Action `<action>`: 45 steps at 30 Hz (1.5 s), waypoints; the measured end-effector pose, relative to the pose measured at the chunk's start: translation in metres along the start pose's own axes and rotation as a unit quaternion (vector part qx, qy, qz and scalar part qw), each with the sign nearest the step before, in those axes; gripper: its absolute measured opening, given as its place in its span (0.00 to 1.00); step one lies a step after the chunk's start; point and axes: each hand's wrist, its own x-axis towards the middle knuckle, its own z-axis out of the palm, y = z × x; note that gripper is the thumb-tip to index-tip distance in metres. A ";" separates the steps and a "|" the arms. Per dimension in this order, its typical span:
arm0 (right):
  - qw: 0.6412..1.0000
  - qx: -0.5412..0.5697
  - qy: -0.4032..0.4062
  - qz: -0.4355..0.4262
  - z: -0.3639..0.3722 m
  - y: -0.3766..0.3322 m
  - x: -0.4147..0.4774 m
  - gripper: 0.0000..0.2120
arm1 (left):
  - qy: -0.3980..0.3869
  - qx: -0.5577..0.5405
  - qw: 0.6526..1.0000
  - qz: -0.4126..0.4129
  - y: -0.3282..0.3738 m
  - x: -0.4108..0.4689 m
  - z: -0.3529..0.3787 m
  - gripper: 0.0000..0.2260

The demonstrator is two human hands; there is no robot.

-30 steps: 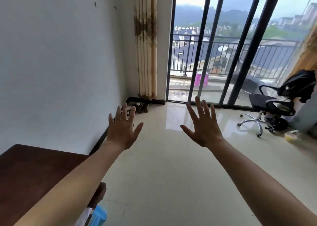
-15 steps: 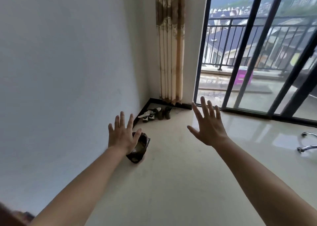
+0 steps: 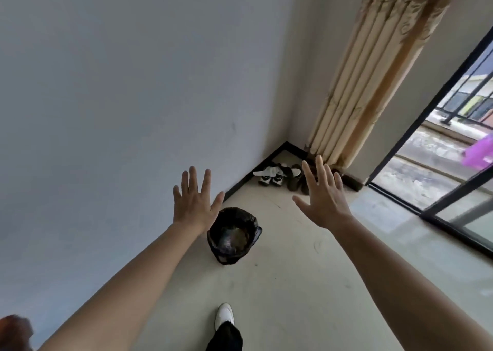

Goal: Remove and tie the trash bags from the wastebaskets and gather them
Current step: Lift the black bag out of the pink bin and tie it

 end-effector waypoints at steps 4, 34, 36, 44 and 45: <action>0.999 0.008 -0.038 -0.023 0.023 -0.005 0.102 0.44 | -0.041 0.021 0.999 0.004 -0.007 0.096 0.003 0.33; 0.896 0.095 -0.417 -0.118 0.442 0.009 0.412 0.34 | -0.185 -0.394 0.695 -0.572 0.029 0.230 0.363 0.27; 0.884 0.137 -0.445 -0.047 0.514 0.005 0.392 0.33 | -0.168 -0.404 0.634 -0.637 0.020 0.220 0.435 0.27; 0.753 0.304 -0.514 0.275 0.729 -0.006 0.318 0.34 | -0.033 -0.532 0.261 -0.805 -0.006 0.174 0.658 0.21; 0.723 0.331 -0.522 0.308 0.743 -0.005 0.315 0.31 | -0.024 -0.568 0.241 -0.787 -0.006 0.174 0.671 0.22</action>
